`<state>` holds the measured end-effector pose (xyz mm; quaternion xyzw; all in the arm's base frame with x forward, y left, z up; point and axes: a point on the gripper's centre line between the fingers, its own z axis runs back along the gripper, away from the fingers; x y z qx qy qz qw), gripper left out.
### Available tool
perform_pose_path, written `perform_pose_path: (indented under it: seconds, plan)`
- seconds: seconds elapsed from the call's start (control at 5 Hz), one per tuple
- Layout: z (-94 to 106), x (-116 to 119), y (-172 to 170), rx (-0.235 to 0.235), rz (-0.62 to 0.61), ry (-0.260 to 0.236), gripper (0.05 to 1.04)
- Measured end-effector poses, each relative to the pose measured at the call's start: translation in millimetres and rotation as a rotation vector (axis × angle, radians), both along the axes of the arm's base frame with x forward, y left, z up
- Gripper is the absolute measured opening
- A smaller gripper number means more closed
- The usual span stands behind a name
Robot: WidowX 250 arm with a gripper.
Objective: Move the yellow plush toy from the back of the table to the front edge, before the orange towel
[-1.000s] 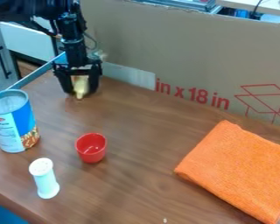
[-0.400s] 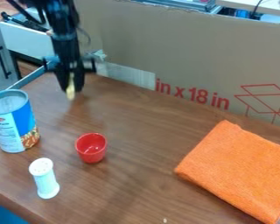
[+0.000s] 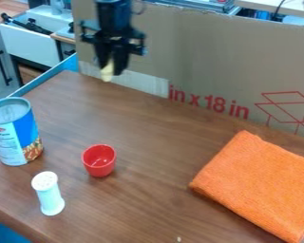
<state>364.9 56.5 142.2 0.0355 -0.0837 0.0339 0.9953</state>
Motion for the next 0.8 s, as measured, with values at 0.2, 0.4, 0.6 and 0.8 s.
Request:
perform_pose_path:
  seconds: [0.2,0.4,0.6,0.8]
  plan:
    - [-0.4,-30,-39,-0.008,-0.15,0.039,0.316]
    - [-17.3,-70,-88,-0.082,-0.302,0.11,0.316]
    - [-26.6,-105,-113,-0.128,-0.411,0.119,0.316]
    - [-39.6,-125,-121,-0.175,-0.518,0.12,0.316]
